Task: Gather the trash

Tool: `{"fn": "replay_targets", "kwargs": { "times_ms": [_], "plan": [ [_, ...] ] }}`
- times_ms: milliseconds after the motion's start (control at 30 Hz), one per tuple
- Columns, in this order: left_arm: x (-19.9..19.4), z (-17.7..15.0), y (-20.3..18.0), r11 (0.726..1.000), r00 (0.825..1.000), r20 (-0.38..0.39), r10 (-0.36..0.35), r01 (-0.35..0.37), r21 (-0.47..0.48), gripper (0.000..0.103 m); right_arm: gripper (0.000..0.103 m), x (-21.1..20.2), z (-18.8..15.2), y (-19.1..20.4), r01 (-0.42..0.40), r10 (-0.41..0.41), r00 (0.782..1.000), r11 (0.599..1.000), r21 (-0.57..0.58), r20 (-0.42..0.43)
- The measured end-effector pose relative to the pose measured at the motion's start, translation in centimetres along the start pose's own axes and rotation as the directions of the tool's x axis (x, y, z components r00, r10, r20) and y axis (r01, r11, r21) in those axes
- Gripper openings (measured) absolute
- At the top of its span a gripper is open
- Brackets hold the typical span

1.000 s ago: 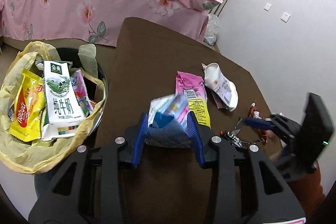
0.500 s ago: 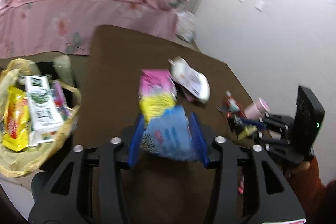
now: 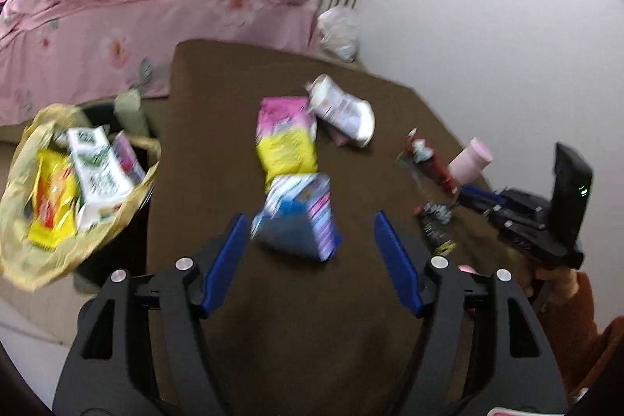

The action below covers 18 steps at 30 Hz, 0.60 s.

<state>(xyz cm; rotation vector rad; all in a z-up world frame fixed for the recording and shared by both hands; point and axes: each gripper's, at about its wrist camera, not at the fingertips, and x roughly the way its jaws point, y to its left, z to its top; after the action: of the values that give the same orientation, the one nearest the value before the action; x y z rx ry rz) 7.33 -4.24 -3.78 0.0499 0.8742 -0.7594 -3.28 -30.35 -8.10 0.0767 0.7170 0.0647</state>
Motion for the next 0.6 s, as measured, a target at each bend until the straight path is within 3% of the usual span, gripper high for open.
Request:
{"fn": "replay_targets", "kwargs": {
  "times_ms": [100,200,267,300,333,400,600],
  "plan": [
    [0.6,-1.2,-0.4,0.998,0.997,-0.05,0.059,-0.059,0.002,0.064,0.016,-0.3,-0.1,0.3,-0.009,0.009,1.0,1.0,-0.007,0.011],
    [1.6,-1.6,-0.2,0.997,0.996,-0.077,0.047,-0.052,-0.06,0.064,0.016,-0.6,-0.1,0.2,-0.033,0.033,0.999,0.999,0.01,0.027],
    [2.3,-0.9,0.2,0.99,0.993,-0.074,0.092,-0.099,-0.096,0.063,0.016,-1.1,-0.2,0.3,-0.065,0.063,0.997,0.997,0.03,0.043],
    [2.7,-0.4,0.6,0.987,0.992,-0.071,0.106,-0.113,-0.115,0.057,0.017,-1.3,-0.3,0.4,-0.078,0.076,0.996,0.996,0.036,0.052],
    [3.2,0.0,0.9,0.982,0.989,-0.083,0.12,-0.131,-0.139,0.045,0.019,-1.3,-0.3,0.5,-0.078,0.076,0.996,0.996,0.04,0.047],
    [4.0,0.4,1.5,0.975,0.99,-0.11,0.089,-0.109,-0.194,0.038,0.047,-0.9,-0.3,0.9,-0.058,0.058,0.998,0.998,0.036,0.003],
    [4.1,0.2,-0.2,0.986,0.993,-0.082,0.086,-0.096,-0.133,0.035,0.048,0.7,0.1,1.9,-0.09,0.092,0.995,0.995,0.048,-0.043]
  ]
}}
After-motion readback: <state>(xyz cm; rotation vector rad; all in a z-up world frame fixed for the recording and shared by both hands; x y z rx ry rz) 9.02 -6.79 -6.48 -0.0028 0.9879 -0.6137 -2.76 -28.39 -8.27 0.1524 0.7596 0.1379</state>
